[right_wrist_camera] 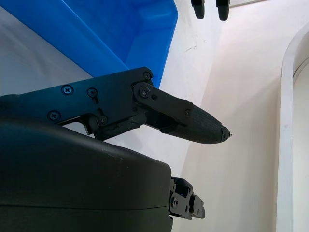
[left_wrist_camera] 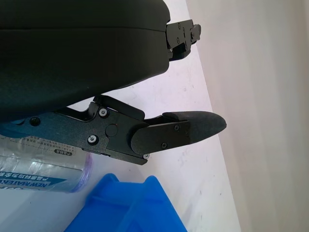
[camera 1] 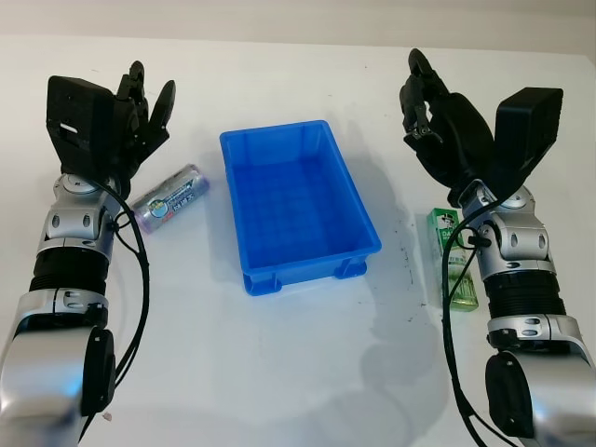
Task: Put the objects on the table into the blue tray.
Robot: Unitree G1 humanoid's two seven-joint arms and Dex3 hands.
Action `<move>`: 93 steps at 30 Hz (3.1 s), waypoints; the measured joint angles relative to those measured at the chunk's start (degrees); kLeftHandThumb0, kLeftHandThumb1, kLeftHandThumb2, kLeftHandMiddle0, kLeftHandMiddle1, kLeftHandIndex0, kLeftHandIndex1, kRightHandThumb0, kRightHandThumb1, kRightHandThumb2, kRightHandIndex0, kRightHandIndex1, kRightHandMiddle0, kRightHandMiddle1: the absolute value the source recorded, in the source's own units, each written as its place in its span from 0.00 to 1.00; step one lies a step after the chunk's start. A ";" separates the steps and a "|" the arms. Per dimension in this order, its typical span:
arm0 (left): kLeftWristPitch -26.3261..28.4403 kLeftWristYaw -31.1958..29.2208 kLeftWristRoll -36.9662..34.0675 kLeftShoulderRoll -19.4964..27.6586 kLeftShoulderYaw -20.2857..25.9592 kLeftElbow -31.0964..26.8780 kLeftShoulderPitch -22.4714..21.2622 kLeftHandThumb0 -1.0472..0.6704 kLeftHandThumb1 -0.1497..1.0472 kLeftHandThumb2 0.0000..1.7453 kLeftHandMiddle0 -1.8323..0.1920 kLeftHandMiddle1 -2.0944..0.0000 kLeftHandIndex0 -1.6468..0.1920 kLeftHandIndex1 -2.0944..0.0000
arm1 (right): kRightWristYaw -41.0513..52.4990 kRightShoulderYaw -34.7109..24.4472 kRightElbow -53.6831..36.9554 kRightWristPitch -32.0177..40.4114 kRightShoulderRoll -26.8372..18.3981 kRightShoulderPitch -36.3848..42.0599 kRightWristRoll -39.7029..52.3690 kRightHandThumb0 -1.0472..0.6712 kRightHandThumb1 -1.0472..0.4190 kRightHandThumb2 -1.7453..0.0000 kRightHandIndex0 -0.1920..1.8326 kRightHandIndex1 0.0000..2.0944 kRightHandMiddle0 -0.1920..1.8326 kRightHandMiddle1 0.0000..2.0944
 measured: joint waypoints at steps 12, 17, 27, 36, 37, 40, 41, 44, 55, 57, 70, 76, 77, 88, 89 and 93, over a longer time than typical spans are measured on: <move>-0.03 -0.06 -0.07 -0.01 0.00 1.32 -0.35 0.23 1.00 0.31 1.00 0.98 0.99 0.98 | 0.70 0.11 2.62 -0.32 -0.02 -0.51 -0.46 0.23 0.00 0.56 0.00 0.00 0.00 0.00; -0.37 0.03 -0.23 -0.01 0.08 1.35 -0.35 0.22 1.00 0.30 1.00 0.98 0.99 0.98 | 3.83 -0.04 2.14 -0.26 -1.32 -0.64 0.08 0.25 0.00 0.63 0.00 0.00 0.00 0.00; -0.29 0.42 -0.41 0.00 0.12 0.38 -0.33 0.22 1.00 0.30 1.00 0.97 0.98 0.97 | 18.34 5.41 -6.82 -4.30 -19.02 -0.82 -10.14 0.39 0.13 0.97 0.20 0.08 0.22 0.07; -0.40 -0.57 -0.01 -0.03 -0.44 1.56 -0.41 0.22 1.00 0.31 1.00 0.98 0.99 0.98 | 16.37 14.16 -9.94 -36.21 -33.64 0.37 -31.97 0.45 0.22 0.97 0.30 0.06 0.32 0.03; -0.45 -0.71 0.09 -0.03 -0.60 2.04 -0.42 0.22 1.00 0.31 1.00 0.98 0.99 0.98 | 15.02 14.93 -8.52 -40.52 -34.63 0.53 -33.90 0.47 0.22 0.97 0.30 0.06 0.32 0.03; -0.89 -0.75 0.54 -0.04 -1.12 3.13 -0.44 0.22 1.00 0.30 0.99 0.97 0.98 0.97 | 10.48 17.12 -4.33 -51.24 -37.50 0.54 -40.44 0.52 0.20 0.96 0.31 0.05 0.32 0.03; -0.94 -0.68 0.61 -0.04 -1.18 3.21 -0.46 0.22 1.00 0.30 0.99 0.97 0.98 0.97 | 8.40 17.59 -2.97 -54.41 -38.28 0.46 -42.70 0.53 0.19 0.96 0.32 0.06 0.33 0.03; -1.04 -0.58 0.80 -0.07 -1.40 3.61 -1.03 0.22 1.00 0.31 0.99 0.97 0.98 0.97 | 0.43 19.53 0.98 -63.16 -40.50 -0.94 -51.00 0.57 0.13 0.95 0.34 0.06 0.34 0.03; -2.25 -0.34 1.57 -0.10 -2.59 5.69 -2.09 0.23 1.00 0.32 0.98 0.97 0.97 0.97 | -18.25 24.31 3.62 -72.41 -46.66 -3.95 -70.49 0.55 0.08 0.96 0.35 0.04 0.35 0.03; -2.25 -0.19 1.70 -0.09 -2.62 5.69 -2.13 0.23 1.00 0.33 0.98 0.97 0.97 0.97 | -20.53 25.13 3.77 -72.97 -47.81 -3.93 -72.26 0.55 0.07 0.96 0.34 0.03 0.34 0.02; -3.46 -0.66 1.99 -0.09 -2.71 8.72 -4.10 0.23 1.00 0.32 0.99 0.98 0.98 0.97 | -24.58 26.10 3.64 -75.01 -49.69 -0.98 -72.08 0.55 0.05 0.97 0.35 0.03 0.33 0.03; -3.53 -0.53 2.43 -0.09 -2.98 10.66 -4.92 0.22 1.00 0.31 0.99 0.98 0.98 0.98 | -26.43 26.11 3.55 -76.31 -49.93 1.60 -71.85 0.58 0.03 0.96 0.33 0.02 0.30 0.02; -3.62 -0.54 2.42 -0.09 -2.97 10.98 -5.16 0.22 1.00 0.31 1.00 0.98 0.99 0.98 | -26.43 26.10 3.32 -76.34 -49.94 2.02 -71.66 0.60 0.02 0.96 0.32 0.02 0.30 0.01; -4.58 -0.87 2.34 -0.09 -2.97 11.78 -5.75 0.23 1.00 0.32 0.99 0.98 0.98 0.98 | -21.79 24.89 -0.76 -75.65 -50.44 6.19 -65.78 0.60 0.02 0.97 0.30 0.02 0.30 0.02; -4.58 -0.84 2.33 -0.09 -2.97 11.78 -5.75 0.23 1.00 0.32 0.99 0.98 0.98 0.98 | -21.52 24.75 -1.00 -75.63 -50.76 6.43 -65.72 0.60 0.02 0.97 0.31 0.02 0.30 0.03; -4.58 -0.81 2.27 -0.09 -2.96 11.77 -5.75 0.23 1.00 0.31 0.99 0.98 0.98 0.98 | -22.90 23.74 -1.13 -75.63 -51.25 7.81 -66.29 0.58 0.03 0.97 0.32 0.03 0.30 0.03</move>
